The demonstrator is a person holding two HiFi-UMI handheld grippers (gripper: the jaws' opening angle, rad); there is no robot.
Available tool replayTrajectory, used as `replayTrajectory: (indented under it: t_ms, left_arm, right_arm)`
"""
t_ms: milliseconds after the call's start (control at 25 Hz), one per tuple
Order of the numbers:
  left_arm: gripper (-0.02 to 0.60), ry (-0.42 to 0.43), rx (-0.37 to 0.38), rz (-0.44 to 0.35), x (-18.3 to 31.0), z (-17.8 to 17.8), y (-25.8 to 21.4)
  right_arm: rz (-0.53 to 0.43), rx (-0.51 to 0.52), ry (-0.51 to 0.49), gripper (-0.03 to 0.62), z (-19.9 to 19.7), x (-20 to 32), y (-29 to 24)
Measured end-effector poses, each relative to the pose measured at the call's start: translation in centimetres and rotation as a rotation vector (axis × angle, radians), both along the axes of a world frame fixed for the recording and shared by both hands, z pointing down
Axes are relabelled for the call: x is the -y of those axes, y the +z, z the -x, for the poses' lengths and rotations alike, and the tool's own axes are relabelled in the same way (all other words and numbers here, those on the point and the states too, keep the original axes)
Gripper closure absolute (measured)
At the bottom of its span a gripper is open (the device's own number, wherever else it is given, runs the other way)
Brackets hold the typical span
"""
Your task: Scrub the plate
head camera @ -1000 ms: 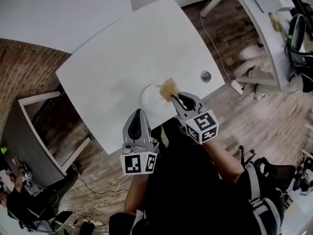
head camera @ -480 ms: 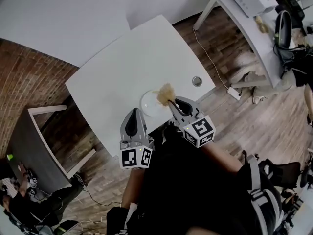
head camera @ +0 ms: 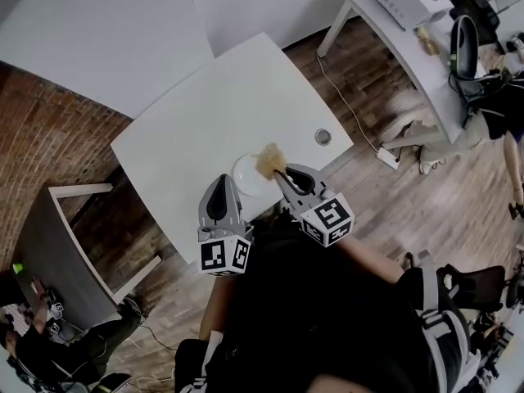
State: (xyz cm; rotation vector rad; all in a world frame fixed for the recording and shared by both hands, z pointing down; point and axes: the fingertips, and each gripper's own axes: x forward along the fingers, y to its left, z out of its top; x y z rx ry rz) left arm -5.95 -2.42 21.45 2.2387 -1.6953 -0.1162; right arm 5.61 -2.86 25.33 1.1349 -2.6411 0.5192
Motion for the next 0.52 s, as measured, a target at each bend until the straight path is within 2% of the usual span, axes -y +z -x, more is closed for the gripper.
replayTrajectory:
  t_ms: [520]
  left_arm:
    - [0.578, 0.017, 0.012, -0.025, 0.41, -0.67, -0.64]
  right_arm:
    - [-0.04, -0.007, 0.016, 0.553, -0.8, 0.76, -0.77]
